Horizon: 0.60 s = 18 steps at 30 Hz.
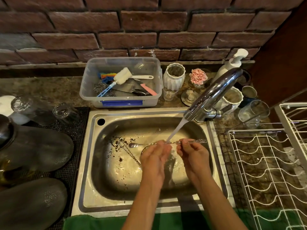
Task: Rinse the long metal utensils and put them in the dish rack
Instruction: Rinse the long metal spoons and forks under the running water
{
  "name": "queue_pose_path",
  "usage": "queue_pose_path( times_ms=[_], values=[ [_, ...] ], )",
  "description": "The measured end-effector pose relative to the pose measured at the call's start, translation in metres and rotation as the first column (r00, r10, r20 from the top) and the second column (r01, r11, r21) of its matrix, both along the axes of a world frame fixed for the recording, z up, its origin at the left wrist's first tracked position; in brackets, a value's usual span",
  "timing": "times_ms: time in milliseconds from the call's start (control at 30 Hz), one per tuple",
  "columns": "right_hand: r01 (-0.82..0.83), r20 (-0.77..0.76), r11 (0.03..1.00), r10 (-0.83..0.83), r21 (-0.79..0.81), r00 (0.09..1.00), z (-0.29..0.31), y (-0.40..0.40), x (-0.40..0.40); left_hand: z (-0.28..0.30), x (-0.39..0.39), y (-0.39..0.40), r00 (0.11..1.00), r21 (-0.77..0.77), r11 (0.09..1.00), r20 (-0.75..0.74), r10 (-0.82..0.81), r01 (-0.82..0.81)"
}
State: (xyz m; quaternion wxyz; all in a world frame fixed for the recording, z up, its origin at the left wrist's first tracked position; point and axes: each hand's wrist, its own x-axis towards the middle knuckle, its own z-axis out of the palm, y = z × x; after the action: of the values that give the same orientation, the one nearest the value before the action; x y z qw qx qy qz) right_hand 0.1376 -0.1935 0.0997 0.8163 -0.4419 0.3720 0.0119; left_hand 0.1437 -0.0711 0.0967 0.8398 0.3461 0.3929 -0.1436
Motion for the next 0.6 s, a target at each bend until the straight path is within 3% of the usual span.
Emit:
queue_pose_path(
  times_ms=[100,233,400,600],
  values=[
    [0.098,0.032,0.994,-0.099,0.037,0.995,-0.001,-0.015,0.006,0.001,0.011,0.007,0.996,-0.034,0.995,-0.02,0.089,-0.09],
    [-0.015,0.084,0.997,0.009,0.072,0.996,-0.01,-0.001,0.004,0.009,0.006,-0.017,0.999,-0.066,0.998,0.03,-0.02,0.022],
    [0.106,0.059,0.99,-0.111,0.09,0.992,-0.012,-0.033,0.006,0.006,0.017,0.006,0.989,-0.061,0.987,-0.008,0.149,-0.149],
    [-0.007,0.129,0.997,-0.003,0.082,0.992,-0.016,-0.009,0.0,0.012,0.006,-0.016,0.999,-0.067,0.997,0.0,0.044,-0.044]
  ],
)
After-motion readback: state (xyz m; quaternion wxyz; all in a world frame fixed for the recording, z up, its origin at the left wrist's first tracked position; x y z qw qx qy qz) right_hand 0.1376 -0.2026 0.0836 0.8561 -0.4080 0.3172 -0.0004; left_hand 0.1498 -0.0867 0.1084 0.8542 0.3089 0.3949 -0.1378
